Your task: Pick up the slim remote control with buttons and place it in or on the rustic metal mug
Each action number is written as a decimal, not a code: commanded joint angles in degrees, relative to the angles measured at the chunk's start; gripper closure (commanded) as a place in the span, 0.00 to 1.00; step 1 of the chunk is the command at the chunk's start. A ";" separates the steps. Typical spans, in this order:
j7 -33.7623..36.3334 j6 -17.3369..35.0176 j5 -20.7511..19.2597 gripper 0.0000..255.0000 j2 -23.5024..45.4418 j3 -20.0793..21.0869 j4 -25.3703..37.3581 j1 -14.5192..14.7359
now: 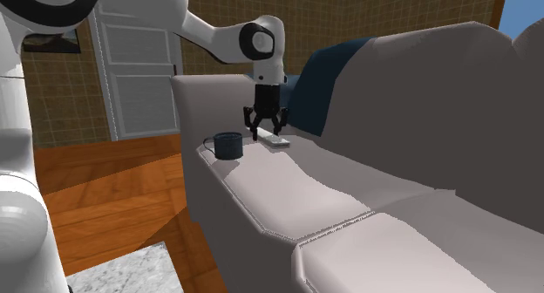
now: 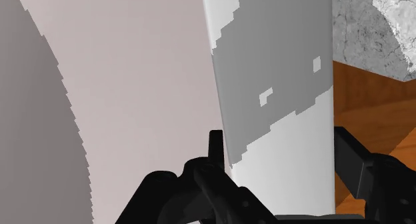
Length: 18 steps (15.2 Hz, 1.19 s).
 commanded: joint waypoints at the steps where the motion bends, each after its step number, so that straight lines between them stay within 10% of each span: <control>1: -0.02 -1.01 -0.01 1.00 -0.14 -0.01 0.87 -0.01; 18: 19.96 -7.14 -0.70 1.00 16.79 7.94 24.14 12.17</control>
